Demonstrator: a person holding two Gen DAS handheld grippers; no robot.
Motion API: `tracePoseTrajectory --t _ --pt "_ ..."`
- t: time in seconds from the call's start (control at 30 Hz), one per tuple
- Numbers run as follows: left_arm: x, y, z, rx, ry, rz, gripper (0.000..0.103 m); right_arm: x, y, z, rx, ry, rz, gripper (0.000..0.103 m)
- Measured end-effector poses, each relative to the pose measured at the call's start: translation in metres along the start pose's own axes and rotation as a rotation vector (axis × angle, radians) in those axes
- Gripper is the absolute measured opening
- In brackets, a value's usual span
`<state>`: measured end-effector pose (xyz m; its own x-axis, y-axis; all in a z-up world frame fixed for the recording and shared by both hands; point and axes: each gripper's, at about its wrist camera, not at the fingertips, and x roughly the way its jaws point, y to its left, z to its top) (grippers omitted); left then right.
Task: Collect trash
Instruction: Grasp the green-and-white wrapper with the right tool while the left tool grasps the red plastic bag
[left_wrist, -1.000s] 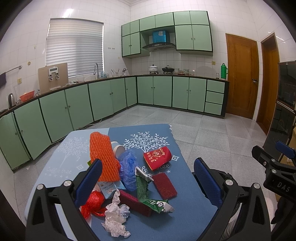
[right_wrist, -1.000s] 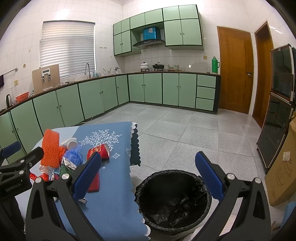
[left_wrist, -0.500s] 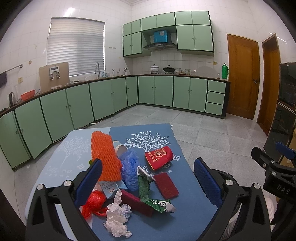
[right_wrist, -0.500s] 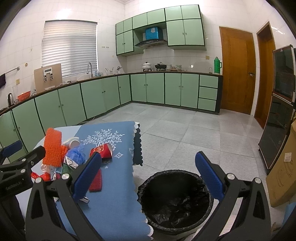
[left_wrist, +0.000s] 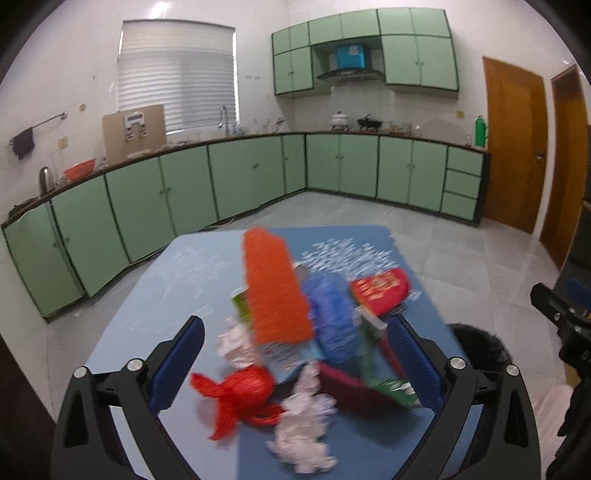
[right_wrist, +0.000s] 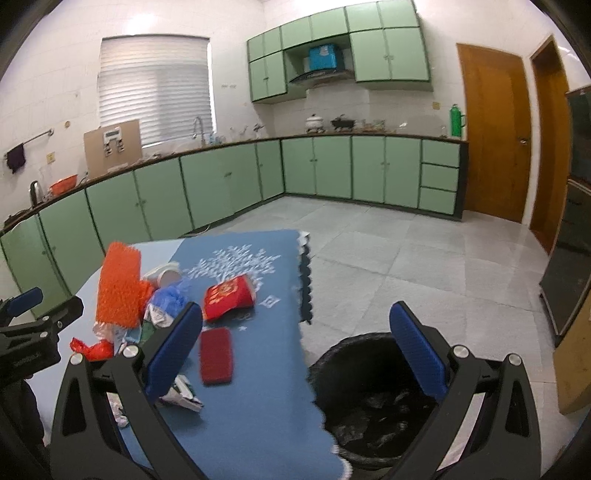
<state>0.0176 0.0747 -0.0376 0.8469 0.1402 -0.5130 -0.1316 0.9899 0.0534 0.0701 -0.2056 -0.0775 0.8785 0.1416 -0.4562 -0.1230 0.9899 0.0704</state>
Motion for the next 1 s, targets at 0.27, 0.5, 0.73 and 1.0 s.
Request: tracePoseTrajectory --t 0.27,0.5,0.73,1.0 --pt "0.017 0.038 -0.020 -0.022 0.042 0.089 0.097 0.030 0.040 -0.016 -0.040 0.058 0.122 0.098" --pt "0.025 0.055 -0.038 -0.039 0.091 0.114 0.095 0.041 0.071 -0.036 -0.105 0.104 0.193 0.095" --pt "0.028 0.062 -0.049 -0.053 0.115 0.115 0.094 0.048 0.093 -0.051 -0.168 0.167 0.262 0.076" --pt "0.031 0.058 -0.055 -0.055 0.131 0.096 0.094 0.060 0.097 -0.067 -0.207 0.254 0.272 0.065"
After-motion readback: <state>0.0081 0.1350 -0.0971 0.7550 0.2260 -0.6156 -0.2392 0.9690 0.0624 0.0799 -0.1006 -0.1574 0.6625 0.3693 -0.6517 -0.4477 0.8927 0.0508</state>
